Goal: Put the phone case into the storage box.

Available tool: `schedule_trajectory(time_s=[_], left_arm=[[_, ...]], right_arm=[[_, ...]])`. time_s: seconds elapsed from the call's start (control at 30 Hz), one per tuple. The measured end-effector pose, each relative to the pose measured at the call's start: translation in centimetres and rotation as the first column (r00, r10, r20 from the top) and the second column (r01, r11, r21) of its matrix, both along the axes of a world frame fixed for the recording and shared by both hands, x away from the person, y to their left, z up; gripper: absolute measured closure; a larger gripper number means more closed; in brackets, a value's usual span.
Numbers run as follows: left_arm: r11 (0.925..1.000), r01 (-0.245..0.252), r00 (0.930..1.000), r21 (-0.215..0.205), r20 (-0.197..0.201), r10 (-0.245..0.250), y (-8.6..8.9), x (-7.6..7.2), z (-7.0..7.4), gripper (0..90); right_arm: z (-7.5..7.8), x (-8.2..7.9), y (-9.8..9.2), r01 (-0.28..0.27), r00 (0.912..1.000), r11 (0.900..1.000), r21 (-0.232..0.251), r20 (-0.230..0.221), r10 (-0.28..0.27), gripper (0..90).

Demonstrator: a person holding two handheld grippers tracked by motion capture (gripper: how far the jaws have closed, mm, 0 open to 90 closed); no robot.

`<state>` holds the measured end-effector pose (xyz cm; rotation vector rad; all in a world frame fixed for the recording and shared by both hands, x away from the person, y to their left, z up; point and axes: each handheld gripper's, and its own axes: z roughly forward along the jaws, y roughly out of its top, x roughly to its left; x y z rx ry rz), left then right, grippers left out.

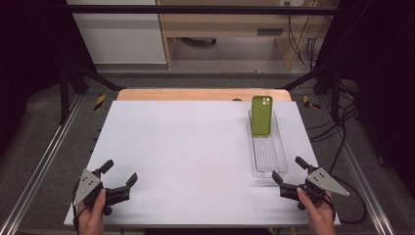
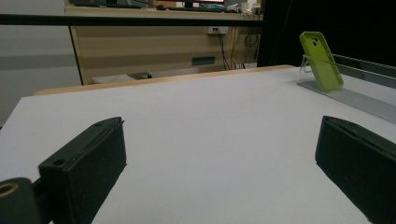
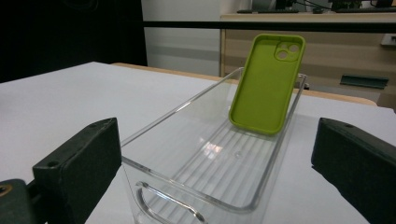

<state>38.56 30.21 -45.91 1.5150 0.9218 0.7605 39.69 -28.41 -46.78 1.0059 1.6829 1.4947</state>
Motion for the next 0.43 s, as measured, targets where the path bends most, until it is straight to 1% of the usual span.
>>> schedule_trajectory(time_s=[0.03, 0.07, 0.27, 0.4, 0.43], left_arm=[[1.0, 0.001, 1.0, 0.002, 0.001, -0.001, 0.04, 0.06, -0.01, 1.5], [1.0, 0.0, 1.0, -0.006, 0.002, 0.0, 0.04, 0.1, -0.03, 1.5], [0.9997, 0.0, 0.9999, -0.025, 0.016, 0.0, 0.28, 0.11, 0.11, 1.5], [0.9996, 0.007, 0.9997, -0.026, 0.025, -0.006, 0.19, 0.22, 0.28, 1.5], [0.9998, 0.011, 0.9996, -0.019, 0.025, -0.011, 0.11, 0.27, 0.3, 1.5]], right_arm=[[-0.05, 0.08, 0.18, -0.002, 1.0, 1.0, 0.009, -0.001, 0.002, 2.2], [-0.11, 0.2, 0.32, -0.004, 1.0, 1.0, 0.014, 0.005, 0.004, 2.2], [-0.2, 0.68, 0.83, -0.016, 0.9994, 1.0, 0.016, 0.03, 0.015, 2.2], [-0.27, 0.38, 0.86, -0.016, 0.9993, 1.0, 0.018, 0.033, 0.015, 2.2], [-0.32, 0.29, 0.73, -0.015, 0.9992, 1.0, 0.017, 0.037, 0.015, 2.2]])
